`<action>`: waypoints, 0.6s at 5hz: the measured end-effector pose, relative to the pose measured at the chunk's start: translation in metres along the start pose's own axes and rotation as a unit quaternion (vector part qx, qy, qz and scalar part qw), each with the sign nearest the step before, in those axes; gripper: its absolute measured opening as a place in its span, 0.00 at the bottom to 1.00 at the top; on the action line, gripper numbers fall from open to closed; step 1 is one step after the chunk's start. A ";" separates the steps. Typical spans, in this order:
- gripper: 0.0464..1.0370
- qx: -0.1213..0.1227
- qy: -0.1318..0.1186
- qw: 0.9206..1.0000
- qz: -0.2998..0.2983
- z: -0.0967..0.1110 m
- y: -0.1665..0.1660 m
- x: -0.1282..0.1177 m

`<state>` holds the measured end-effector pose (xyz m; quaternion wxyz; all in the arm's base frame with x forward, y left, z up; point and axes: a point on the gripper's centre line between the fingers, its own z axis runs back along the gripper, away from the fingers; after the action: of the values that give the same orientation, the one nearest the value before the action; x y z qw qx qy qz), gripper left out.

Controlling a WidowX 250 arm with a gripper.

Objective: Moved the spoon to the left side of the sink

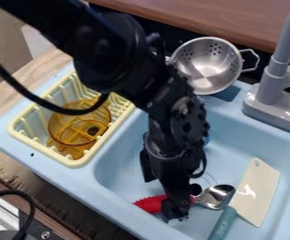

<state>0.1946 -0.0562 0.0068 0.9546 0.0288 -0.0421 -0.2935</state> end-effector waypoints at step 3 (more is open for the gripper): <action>0.96 -0.008 -0.011 1.000 0.003 -0.016 -0.002 0.000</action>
<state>0.1949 -0.0573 -0.0090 0.9552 0.0183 -0.0502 -0.2912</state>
